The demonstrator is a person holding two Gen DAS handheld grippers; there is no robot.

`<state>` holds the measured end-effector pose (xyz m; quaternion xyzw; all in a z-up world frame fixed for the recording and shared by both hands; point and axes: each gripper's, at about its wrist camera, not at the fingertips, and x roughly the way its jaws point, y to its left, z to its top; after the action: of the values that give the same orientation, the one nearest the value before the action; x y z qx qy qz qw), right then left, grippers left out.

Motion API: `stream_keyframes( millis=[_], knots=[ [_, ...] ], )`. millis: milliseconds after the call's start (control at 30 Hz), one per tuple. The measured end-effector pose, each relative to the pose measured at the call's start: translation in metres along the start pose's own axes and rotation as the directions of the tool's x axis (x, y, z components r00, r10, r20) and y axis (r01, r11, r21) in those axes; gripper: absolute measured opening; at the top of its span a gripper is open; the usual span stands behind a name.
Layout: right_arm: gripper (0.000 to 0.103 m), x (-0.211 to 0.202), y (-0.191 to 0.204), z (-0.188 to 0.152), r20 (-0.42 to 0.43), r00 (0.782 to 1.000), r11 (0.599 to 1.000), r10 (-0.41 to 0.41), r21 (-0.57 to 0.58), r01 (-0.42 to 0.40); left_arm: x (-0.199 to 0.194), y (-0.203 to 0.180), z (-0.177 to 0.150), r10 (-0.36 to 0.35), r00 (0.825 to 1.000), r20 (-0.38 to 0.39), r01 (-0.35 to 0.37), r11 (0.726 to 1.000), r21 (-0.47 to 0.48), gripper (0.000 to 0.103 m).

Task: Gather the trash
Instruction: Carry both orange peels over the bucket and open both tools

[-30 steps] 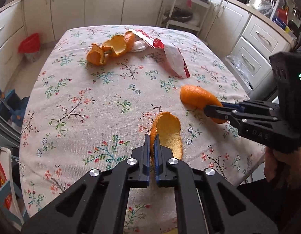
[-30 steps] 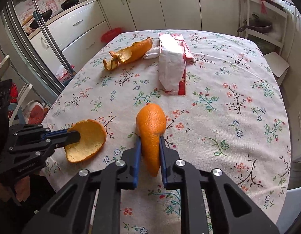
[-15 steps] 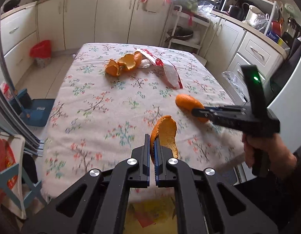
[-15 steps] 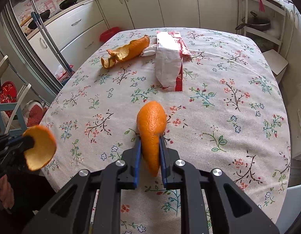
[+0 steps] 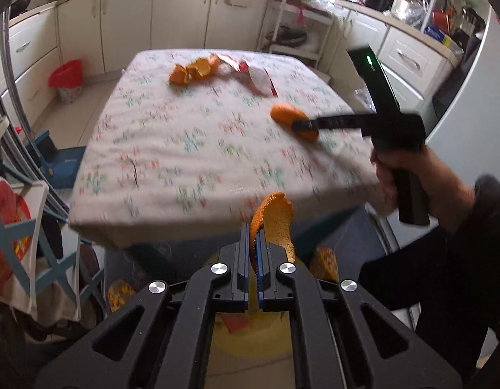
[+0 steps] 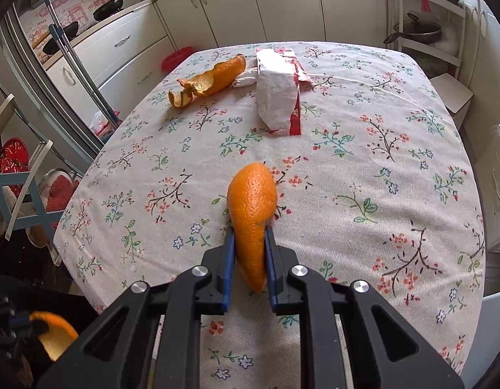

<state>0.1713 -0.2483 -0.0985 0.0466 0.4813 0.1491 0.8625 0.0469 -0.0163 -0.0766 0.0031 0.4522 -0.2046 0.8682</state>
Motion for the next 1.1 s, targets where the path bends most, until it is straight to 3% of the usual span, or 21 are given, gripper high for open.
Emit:
stream_keyframes(
  millis=[300, 433, 533, 733, 1000, 1100],
  knots=[
    [0.018, -0.007, 0.005, -0.014, 0.016, 1.0, 1.0, 0.003, 0.026, -0.003, 0.015, -0.018, -0.031, -0.002, 0.992, -0.124, 0.012, 0.997, 0.08, 0.003],
    [0.018, -0.007, 0.005, -0.016, 0.022, 1.0, 0.999, 0.007, 0.035, -0.008, 0.028, -0.024, -0.04, 0.004, 0.978, -0.207, 0.021, 0.993, 0.115, 0.004],
    [0.018, -0.008, 0.006, -0.018, 0.024, 1.0, 0.999, 0.009, 0.039, -0.01, 0.039, -0.031, -0.048, 0.041, 0.966, -0.256, 0.002, 0.986, 0.166, 0.01],
    [0.018, -0.01, 0.006, -0.02, 0.026, 1.0, 0.999, 0.011, 0.041, -0.012, 0.037, -0.03, -0.048, 0.085, 0.969, -0.233, -0.044, 0.983, 0.178, 0.044],
    [0.018, -0.021, 0.014, -0.028, 0.039, 0.999, 0.999, 0.034, 0.04, -0.035, 0.033, -0.024, -0.041, 0.126, 0.976, -0.178, -0.097, 0.982, 0.162, 0.057],
    [0.018, -0.026, 0.017, -0.032, 0.046, 0.998, 0.998, 0.043, 0.042, -0.045, 0.026, -0.017, -0.035, 0.158, 0.979, -0.126, -0.142, 0.982, 0.125, 0.068]
  ],
)
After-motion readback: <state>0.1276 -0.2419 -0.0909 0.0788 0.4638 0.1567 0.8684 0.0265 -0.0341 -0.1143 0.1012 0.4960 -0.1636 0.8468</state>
